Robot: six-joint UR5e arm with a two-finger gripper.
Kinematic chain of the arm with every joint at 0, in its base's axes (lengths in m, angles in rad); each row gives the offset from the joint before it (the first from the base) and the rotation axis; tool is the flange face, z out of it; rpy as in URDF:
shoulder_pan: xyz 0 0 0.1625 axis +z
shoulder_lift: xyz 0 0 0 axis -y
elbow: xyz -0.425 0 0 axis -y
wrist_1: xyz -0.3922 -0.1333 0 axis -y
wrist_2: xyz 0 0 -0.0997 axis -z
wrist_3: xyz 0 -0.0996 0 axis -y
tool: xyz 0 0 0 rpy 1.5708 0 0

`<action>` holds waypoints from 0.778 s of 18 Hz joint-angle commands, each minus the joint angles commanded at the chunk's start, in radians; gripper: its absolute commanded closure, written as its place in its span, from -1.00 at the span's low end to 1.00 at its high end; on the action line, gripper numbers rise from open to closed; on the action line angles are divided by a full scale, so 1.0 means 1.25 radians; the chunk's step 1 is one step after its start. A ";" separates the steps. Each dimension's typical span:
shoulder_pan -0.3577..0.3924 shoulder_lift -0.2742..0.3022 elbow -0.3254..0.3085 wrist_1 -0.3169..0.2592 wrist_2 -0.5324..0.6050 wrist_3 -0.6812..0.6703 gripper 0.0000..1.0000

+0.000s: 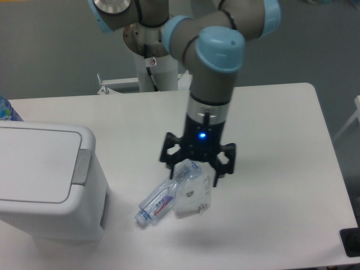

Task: Open the trash can
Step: 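Move the open gripper over the table toward the white trash can lid, then push the gripper fingers against the lid edge to flip it open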

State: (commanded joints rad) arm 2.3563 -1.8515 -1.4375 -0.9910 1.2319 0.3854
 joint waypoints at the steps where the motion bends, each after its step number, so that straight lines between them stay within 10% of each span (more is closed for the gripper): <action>1: -0.006 0.000 0.012 0.000 -0.012 -0.031 -1.00; 14: -0.090 0.032 -0.024 0.000 -0.042 -0.108 -1.00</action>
State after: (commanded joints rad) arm 2.2442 -1.8117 -1.4679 -0.9910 1.1796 0.2500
